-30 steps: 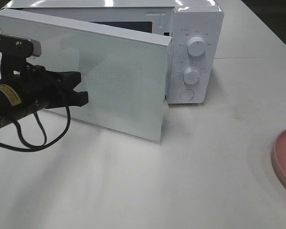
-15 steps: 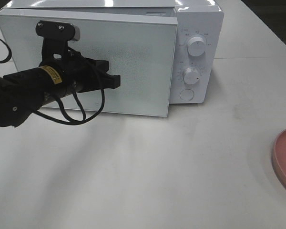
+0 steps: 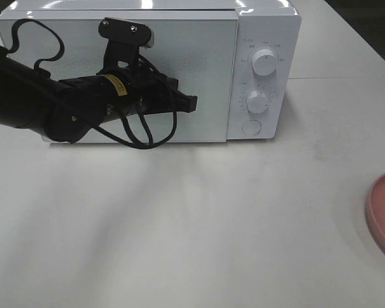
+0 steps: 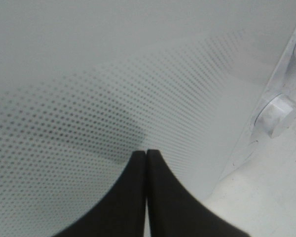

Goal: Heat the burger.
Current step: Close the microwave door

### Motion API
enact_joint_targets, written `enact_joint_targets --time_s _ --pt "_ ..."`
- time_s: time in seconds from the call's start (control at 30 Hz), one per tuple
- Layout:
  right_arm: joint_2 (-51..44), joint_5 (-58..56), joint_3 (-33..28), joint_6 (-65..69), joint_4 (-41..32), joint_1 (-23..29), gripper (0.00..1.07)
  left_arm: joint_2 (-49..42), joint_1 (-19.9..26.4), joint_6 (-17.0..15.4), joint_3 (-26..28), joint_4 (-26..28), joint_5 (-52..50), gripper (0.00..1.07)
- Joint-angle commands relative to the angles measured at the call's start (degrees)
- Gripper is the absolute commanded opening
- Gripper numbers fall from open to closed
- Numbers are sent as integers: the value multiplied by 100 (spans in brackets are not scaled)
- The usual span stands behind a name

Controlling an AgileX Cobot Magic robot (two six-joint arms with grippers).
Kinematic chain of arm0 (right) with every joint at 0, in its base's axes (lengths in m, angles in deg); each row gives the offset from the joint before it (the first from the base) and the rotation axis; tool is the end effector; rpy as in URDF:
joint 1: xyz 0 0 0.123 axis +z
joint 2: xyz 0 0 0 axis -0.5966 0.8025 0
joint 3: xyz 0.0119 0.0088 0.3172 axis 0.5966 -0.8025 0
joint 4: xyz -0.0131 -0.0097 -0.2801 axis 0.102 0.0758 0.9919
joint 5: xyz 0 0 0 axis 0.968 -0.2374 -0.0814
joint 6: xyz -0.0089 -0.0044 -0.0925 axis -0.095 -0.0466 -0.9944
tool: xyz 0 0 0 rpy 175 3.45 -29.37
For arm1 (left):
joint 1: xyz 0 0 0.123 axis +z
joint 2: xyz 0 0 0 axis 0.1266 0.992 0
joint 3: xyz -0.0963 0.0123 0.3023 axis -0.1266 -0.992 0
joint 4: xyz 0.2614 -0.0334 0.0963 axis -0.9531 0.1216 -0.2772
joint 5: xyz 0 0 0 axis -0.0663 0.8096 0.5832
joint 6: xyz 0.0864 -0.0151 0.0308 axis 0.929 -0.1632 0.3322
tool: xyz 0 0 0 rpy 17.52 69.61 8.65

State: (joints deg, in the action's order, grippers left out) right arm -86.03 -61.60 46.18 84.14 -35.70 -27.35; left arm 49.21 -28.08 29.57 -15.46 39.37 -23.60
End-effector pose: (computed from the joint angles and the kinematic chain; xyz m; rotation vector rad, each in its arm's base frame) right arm -0.0117 -0.0077 0.2967 0.0117 2.0067 0.1269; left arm 0.3696 -0.2604 0.1639 0.5187 1.8893 -0.4401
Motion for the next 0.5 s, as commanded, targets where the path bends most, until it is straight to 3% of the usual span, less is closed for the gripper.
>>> enact_joint_targets --time_s 0.03,0.17,0.37,0.5 --pt "-149 46 -6 -69 -6 -29 72 34 97 6 258 435 -315 0" --pt "-149 46 -6 -69 -6 -29 72 218 97 11 665 510 -57 0" --pt "-149 46 -6 -69 -6 -29 72 269 97 74 751 516 -80 0" --pt "-149 46 -6 -69 -6 -29 72 223 103 286 756 493 97 0"
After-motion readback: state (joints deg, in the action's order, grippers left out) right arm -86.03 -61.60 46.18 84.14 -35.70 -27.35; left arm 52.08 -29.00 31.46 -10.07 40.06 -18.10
